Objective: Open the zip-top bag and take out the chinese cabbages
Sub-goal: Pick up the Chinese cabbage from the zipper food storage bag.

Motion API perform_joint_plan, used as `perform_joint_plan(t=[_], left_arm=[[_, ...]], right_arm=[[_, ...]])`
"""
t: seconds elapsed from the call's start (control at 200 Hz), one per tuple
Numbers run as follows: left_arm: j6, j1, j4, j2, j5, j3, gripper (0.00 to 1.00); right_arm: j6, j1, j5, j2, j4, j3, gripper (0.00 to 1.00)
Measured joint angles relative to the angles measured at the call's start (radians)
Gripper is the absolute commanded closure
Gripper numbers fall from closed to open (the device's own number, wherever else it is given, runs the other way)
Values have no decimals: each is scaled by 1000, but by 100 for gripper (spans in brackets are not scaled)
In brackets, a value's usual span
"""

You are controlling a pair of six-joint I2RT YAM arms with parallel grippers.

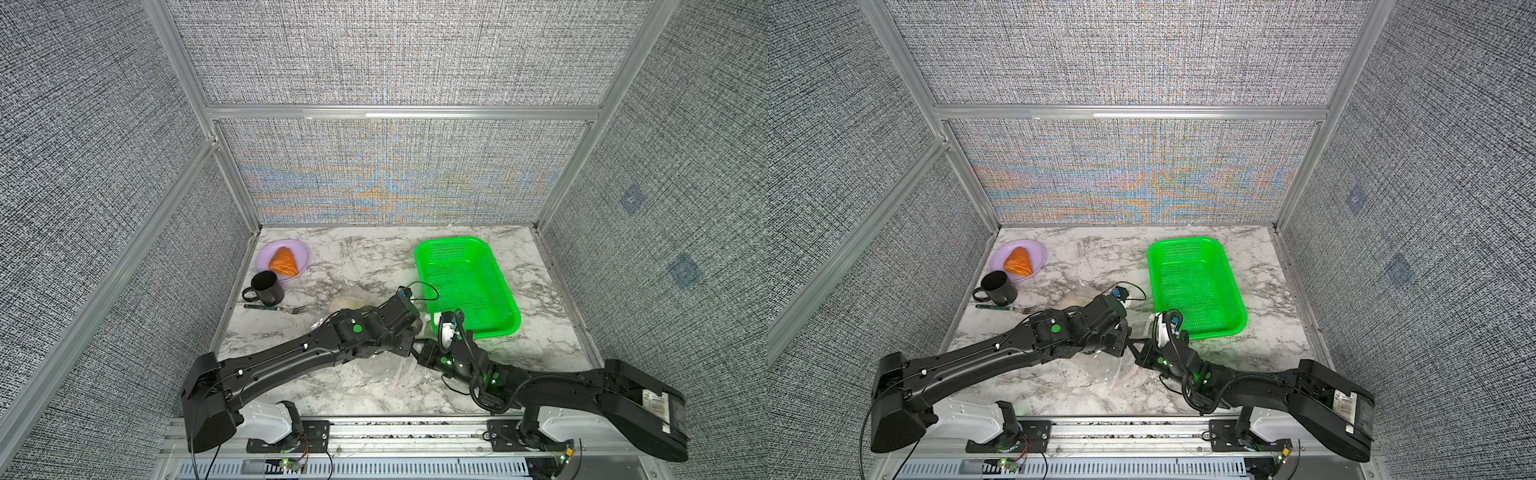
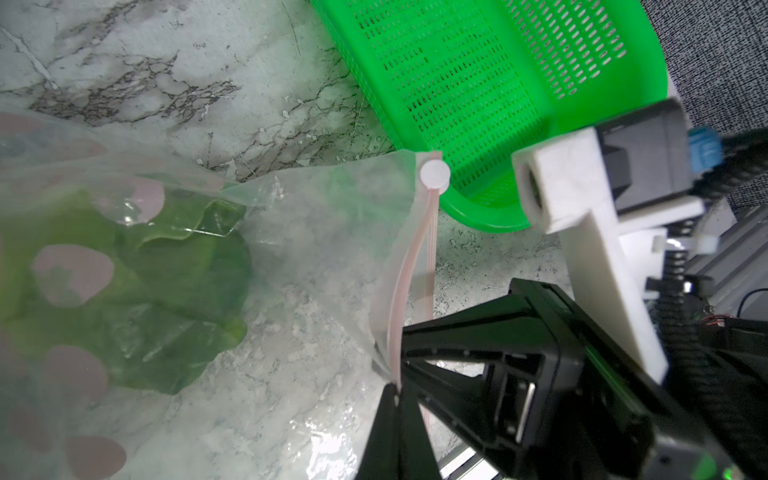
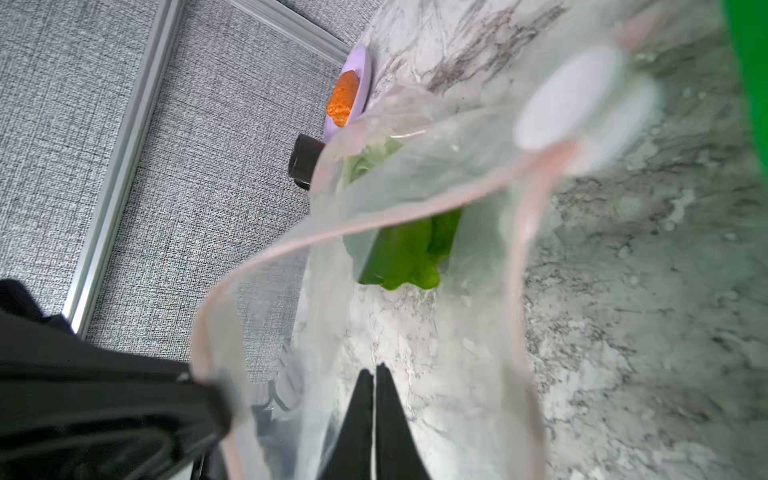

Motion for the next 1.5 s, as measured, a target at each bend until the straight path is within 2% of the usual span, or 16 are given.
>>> perform_joint_plan(t=[0.28,0.385,0.505,0.535,0.59,0.721,0.746,0.776,0.816,0.826,0.846,0.861,1.146,1.281,1.391,1.501], left_arm=[[9,4,5,-34,9,-18,100],[11,4,10,-58,14,-18,100],[14,5,10,-78,7,-18,100],[14,5,10,-81,6,-16,100],[16,6,8,-82,2,-13,100],[30,11,-2,-75,-20,13,100],[34,12,-6,-71,-21,19,85],[41,13,-6,-65,-23,25,62],[52,13,-10,-57,-26,32,38],[56,15,-12,-56,-27,33,30],[61,18,-16,-54,-26,36,7],[61,21,-20,-53,-23,39,1],[137,180,-131,-128,-37,42,0],[208,199,-195,-150,-13,42,0],[239,217,-256,-159,-53,47,0],[253,299,-293,-165,-81,51,2]], right_arm=[[-45,-6,-126,244,310,34,81],[-34,-6,-154,348,476,34,83],[-26,-6,-159,426,559,76,82],[-26,-6,-158,436,574,82,77],[-26,-6,-157,449,590,89,57],[-43,-11,-145,471,546,120,36],[-50,-10,-146,473,528,130,34],[-62,-10,-152,477,513,142,31],[-73,-7,-159,479,506,156,28],[-76,-7,-161,480,505,158,27],[-82,-6,-167,481,504,162,26],[-82,-6,-170,483,503,164,25],[-89,-11,-176,515,477,207,24],[-87,-24,-171,531,451,224,25],[-65,-33,-146,541,436,224,25],[-45,-39,-127,557,400,245,25]])
